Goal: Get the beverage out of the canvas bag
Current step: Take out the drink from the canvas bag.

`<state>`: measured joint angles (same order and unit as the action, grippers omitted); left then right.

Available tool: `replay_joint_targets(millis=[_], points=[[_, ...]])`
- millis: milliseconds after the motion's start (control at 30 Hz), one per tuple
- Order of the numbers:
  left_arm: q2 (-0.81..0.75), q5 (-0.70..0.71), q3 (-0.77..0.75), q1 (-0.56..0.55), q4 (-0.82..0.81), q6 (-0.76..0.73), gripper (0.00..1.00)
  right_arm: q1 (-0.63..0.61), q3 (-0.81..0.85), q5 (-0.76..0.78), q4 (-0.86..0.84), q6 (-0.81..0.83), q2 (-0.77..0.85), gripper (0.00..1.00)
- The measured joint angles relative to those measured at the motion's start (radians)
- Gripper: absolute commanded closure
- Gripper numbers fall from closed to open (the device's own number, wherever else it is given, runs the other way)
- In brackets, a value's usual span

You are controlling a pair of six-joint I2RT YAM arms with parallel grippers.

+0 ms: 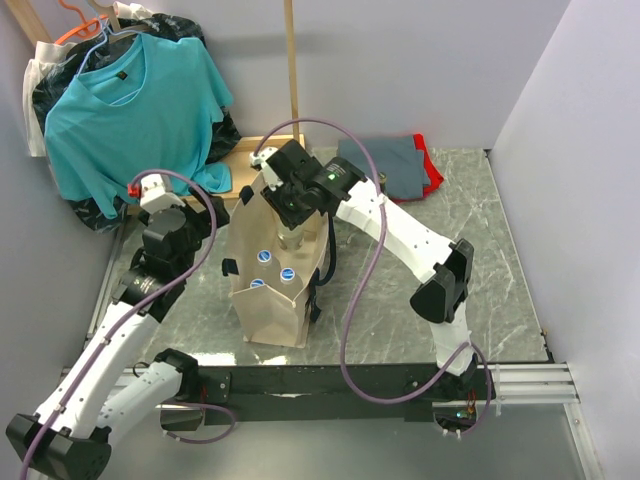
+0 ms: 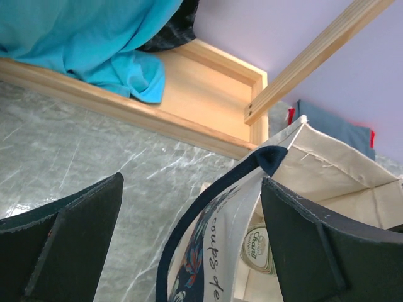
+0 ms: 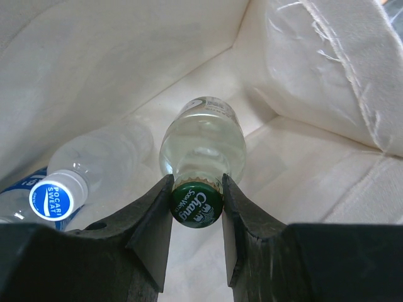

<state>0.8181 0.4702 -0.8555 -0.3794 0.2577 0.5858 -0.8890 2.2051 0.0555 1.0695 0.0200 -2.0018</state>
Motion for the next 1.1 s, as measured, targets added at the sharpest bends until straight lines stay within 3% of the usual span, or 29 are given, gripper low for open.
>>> replay_joint_targets(millis=[500,1100], points=[[0.002,-0.072,0.004,0.0,-0.013,0.002,0.04,-0.047,-0.096,0.069,-0.037,-0.034,0.179,1.0],[-0.023,-0.118,0.008,0.0,-0.028,0.006,0.04,-0.086,-0.123,0.155,-0.024,-0.034,0.227,1.0]])
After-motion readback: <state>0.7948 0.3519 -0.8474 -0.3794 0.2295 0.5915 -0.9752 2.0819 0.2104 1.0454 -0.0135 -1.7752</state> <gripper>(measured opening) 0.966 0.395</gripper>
